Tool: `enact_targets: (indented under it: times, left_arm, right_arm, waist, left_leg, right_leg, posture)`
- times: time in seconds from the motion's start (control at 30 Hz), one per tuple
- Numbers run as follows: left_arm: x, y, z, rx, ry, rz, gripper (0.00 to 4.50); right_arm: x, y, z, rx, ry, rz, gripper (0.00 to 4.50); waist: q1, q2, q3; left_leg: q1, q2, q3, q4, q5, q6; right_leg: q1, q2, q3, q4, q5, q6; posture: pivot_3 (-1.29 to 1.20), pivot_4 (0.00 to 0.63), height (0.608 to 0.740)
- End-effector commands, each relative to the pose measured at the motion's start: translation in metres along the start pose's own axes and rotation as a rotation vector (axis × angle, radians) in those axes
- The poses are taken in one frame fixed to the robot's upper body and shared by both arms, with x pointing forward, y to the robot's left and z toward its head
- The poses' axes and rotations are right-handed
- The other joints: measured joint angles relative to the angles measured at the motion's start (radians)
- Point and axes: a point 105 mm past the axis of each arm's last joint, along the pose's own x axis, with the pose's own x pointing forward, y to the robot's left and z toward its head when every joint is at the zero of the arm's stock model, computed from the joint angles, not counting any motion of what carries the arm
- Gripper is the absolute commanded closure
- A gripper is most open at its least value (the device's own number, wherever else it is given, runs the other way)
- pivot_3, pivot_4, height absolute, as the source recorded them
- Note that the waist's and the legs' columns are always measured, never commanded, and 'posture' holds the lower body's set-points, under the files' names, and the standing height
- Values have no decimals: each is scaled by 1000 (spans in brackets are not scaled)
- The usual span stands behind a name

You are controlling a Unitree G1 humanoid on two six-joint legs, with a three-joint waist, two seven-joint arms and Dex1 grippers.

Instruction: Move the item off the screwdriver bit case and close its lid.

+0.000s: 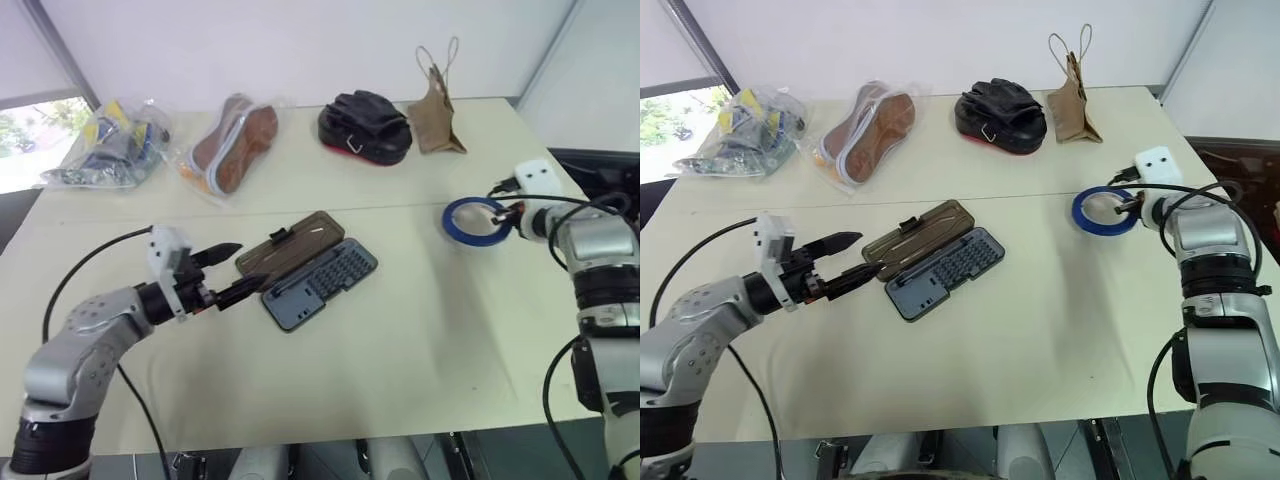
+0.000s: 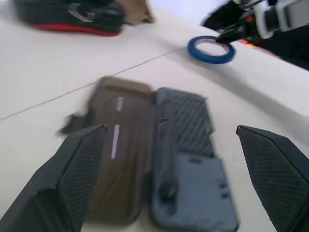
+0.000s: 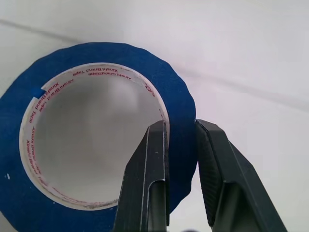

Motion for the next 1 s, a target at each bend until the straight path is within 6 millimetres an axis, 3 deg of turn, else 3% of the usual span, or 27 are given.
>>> enact_targets:
  times: [0.03,0.1,0.37,0.4,0.5,0.6,0.7,0.83,0.93,1.0]
  left_arm:
    - [3,-4,6,18,-12,-25,0]
    - [3,-2,5,16,-9,-25,0]
    - [-1,1,4,11,9,-21,0]
    - [-1,1,4,11,9,-20,0]
    - [-7,8,5,-4,-10,22,0]
    - [-13,26,12,-31,-75,107,0]
    - [-18,54,14,-66,-139,237,0]
    - [-9,76,5,-5,-100,295,0]
    - [3,90,-5,22,-75,299,0]
    - [10,96,-14,43,-47,296,0]
  right_arm:
    - [-4,-23,8,66,-59,-89,4207]
    - [-2,-24,5,97,-57,-94,4207]
    - [2,-30,-6,68,-44,-144,305]
    - [2,-30,-7,59,-43,-148,49]
    - [-12,-44,4,-66,-78,-182,49]
    - [-35,-58,36,-90,-212,-193,49]
    - [-57,-48,75,-57,-410,-70,49]
    - [-93,18,107,-61,-638,362,49]
    - [-116,72,98,-44,-658,666,49]
    - [-125,95,90,-37,-649,781,49]
  waist:
    - [-6,0,0]
    - [-8,0,0]
    - [-3,0,0]
    - [-3,0,0]
    - [1,0,0]
    - [7,3,1]
    - [10,3,1]
    - [13,2,1]
    - [24,2,0]
    - [30,1,0]
  left_leg:
    - [0,0,0,0,0,0]
    - [0,1,0,0,0,0]
    - [0,0,0,1,0,0]
    - [0,0,0,1,0,0]
    - [0,0,0,1,0,0]
    - [0,-1,0,1,0,0]
    - [1,-1,0,1,-1,2]
    - [5,2,0,1,-1,2]
    - [5,3,-1,2,-1,2]
    - [5,3,-2,2,-1,2]
  right_leg:
    - [0,0,0,0,0,0]
    - [0,0,0,0,0,0]
    - [1,0,0,0,0,0]
    - [1,0,0,0,0,0]
    - [1,0,0,0,0,0]
    - [1,0,0,0,0,0]
    - [1,0,0,1,0,0]
    - [5,3,-1,0,0,0]
    - [7,4,-1,0,0,0]
    - [7,3,-1,0,0,0]
  posture:
    - [0,150,740]
    - [0,150,740]
    - [0,150,740]
    - [0,150,740]
    - [0,150,740]
    - [0,150,740]
    - [0,150,740]
    - [0,150,740]
    - [0,150,740]
    - [0,150,740]
